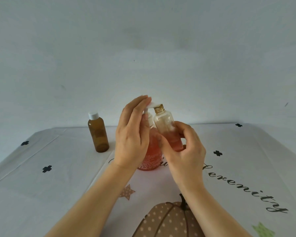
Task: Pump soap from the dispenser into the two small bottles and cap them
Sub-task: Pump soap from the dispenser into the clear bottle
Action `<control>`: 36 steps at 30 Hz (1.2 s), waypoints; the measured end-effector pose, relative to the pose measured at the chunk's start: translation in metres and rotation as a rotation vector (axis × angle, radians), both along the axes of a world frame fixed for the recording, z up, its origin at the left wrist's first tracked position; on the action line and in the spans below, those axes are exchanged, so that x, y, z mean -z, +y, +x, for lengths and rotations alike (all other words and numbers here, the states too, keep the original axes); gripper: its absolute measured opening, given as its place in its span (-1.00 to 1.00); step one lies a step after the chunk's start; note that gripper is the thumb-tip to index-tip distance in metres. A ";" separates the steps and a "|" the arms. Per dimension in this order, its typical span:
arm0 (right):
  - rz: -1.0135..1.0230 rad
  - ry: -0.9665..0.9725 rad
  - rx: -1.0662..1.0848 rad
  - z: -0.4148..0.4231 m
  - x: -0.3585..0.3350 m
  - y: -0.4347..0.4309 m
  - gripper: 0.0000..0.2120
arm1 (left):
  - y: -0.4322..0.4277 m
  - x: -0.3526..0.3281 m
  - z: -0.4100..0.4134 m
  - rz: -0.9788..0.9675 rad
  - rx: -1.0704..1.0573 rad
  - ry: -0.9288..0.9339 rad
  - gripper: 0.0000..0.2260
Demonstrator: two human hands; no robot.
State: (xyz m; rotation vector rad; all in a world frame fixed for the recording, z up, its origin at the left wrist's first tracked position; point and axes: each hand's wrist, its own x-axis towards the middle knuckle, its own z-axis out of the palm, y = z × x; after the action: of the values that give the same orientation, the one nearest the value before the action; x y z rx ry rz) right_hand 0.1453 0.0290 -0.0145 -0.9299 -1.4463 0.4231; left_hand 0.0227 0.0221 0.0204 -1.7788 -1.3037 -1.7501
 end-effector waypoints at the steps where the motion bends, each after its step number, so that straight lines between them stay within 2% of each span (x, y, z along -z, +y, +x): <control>1: -0.003 0.001 -0.002 0.000 0.000 0.000 -0.62 | 0.001 -0.001 -0.001 0.012 -0.012 0.007 -0.74; 10: -0.019 -0.006 -0.012 0.000 0.001 0.000 -0.62 | 0.001 -0.007 -0.004 0.077 -0.042 0.055 -0.80; 22: -0.131 -0.017 -0.051 0.005 0.006 -0.002 -0.64 | 0.009 -0.002 0.001 0.057 -0.019 -0.076 -0.84; 36: -0.044 -0.003 0.012 -0.001 0.002 -0.002 -0.55 | 0.008 -0.026 -0.005 0.145 -0.089 0.021 -0.86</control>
State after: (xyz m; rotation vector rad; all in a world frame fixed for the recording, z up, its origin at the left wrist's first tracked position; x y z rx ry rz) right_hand 0.1443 0.0273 -0.0161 -0.9744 -1.4385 0.4460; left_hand 0.0182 0.0305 0.0460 -1.6305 -1.1963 -1.7263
